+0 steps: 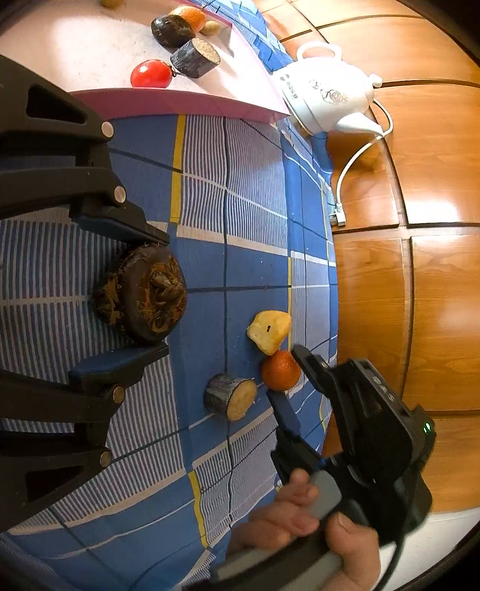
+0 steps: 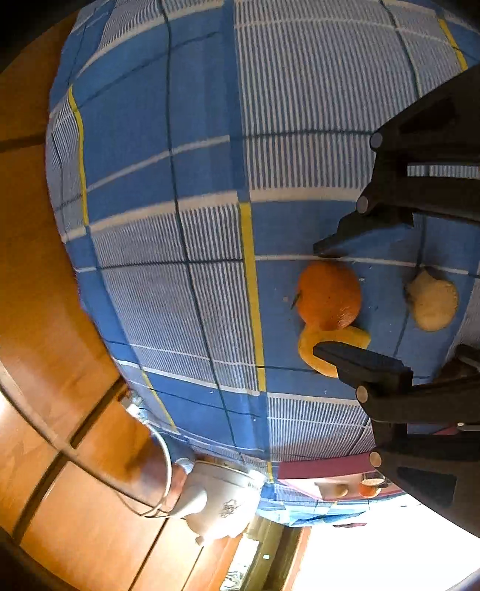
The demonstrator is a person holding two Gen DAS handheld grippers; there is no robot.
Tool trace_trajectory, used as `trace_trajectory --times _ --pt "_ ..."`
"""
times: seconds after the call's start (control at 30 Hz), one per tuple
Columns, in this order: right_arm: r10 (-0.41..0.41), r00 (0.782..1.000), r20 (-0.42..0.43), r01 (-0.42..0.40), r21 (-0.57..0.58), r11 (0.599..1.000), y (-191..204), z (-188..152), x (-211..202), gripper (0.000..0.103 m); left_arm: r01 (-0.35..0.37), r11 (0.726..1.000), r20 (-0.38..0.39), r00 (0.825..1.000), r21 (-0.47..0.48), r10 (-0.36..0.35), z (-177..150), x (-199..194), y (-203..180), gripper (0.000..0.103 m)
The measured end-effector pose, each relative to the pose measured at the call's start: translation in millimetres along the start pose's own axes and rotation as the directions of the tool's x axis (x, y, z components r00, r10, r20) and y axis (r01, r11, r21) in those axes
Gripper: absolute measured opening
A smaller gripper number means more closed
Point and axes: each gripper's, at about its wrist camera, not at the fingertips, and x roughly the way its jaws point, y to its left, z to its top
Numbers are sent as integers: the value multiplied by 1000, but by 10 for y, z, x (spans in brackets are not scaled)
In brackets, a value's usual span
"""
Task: Organize fruits
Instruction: 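Lift the dark lumpy fruit with left tool while right tool grasps the mandarin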
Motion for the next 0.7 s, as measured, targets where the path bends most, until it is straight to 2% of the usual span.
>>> trace_trajectory --times 0.03,0.1,0.17,0.3,0.37,0.43,0.6,0.7 --pt "-12 1000 -14 12 -2 1000 7 2 43 46 2 1000 0 1000 -1 -2 1 1 2 52" --pt "-29 999 15 29 -6 1000 30 22 27 40 5 1000 0 1000 -3 -5 3 1 9 52" --pt "-16 1000 8 16 -11 1000 20 25 7 40 7 1000 1 1000 -5 -7 3 3 13 52" --pt "-78 997 28 81 -121 989 3 -10 -237 40 8 1000 2 1000 -4 -8 1 -1 15 52" --pt "-160 986 52 167 -198 966 -15 -49 -349 40 8 1000 2 1000 -4 -8 -1 -2 15 52" --pt "-255 964 71 265 -279 923 -49 -126 -411 40 8 1000 3 1000 -4 -8 -1 -2 14 52" --pt "-313 947 71 318 -347 882 -204 -295 -374 40 3 1000 2 1000 -1 -3 5 -5 9 52" --pt "-306 948 92 318 -349 881 -203 -312 -366 40 2 1000 2 1000 1 -2 2 -13 6 52"
